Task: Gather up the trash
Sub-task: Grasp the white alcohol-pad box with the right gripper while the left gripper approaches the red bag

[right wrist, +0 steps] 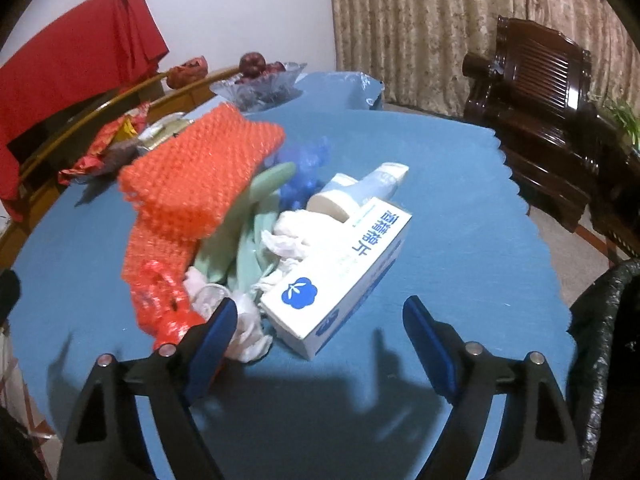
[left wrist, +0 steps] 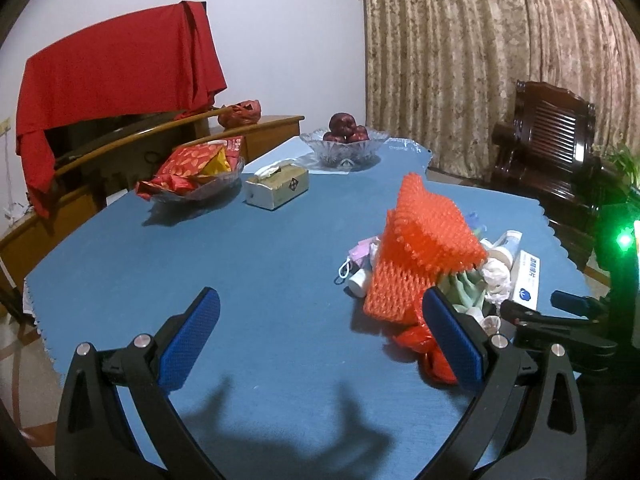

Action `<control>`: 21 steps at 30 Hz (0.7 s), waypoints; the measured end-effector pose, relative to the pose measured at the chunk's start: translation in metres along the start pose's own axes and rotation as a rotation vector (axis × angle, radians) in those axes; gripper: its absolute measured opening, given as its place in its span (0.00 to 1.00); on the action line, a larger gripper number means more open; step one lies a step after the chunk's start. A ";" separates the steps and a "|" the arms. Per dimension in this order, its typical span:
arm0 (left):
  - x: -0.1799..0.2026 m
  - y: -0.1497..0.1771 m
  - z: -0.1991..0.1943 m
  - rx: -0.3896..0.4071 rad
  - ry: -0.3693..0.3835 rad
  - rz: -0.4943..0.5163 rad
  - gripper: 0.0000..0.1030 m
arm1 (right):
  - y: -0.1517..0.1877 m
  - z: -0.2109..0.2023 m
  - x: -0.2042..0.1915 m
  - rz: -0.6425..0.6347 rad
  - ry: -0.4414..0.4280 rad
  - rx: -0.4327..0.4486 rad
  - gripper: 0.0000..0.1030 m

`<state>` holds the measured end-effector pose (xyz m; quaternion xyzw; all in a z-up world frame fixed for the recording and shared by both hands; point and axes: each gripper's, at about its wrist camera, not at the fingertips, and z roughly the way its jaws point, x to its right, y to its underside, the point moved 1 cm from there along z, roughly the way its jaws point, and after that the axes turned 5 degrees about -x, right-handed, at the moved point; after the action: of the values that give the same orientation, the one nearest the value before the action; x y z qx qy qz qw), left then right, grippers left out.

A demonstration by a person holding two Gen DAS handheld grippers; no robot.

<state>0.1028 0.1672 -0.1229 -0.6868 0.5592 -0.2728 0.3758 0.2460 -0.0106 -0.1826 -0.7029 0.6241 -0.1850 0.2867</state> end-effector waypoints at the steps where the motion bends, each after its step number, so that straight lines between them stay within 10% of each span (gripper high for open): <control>1: 0.000 0.000 0.002 -0.004 0.003 -0.006 0.95 | 0.000 0.002 0.000 -0.005 0.001 -0.007 0.78; 21: 0.024 0.008 0.030 -0.055 0.063 0.008 0.95 | -0.006 0.017 0.038 0.057 0.020 -0.087 0.66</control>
<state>0.1274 0.1494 -0.1475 -0.6856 0.5809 -0.2772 0.3400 0.2669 -0.0446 -0.1959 -0.6949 0.6539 -0.1565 0.2548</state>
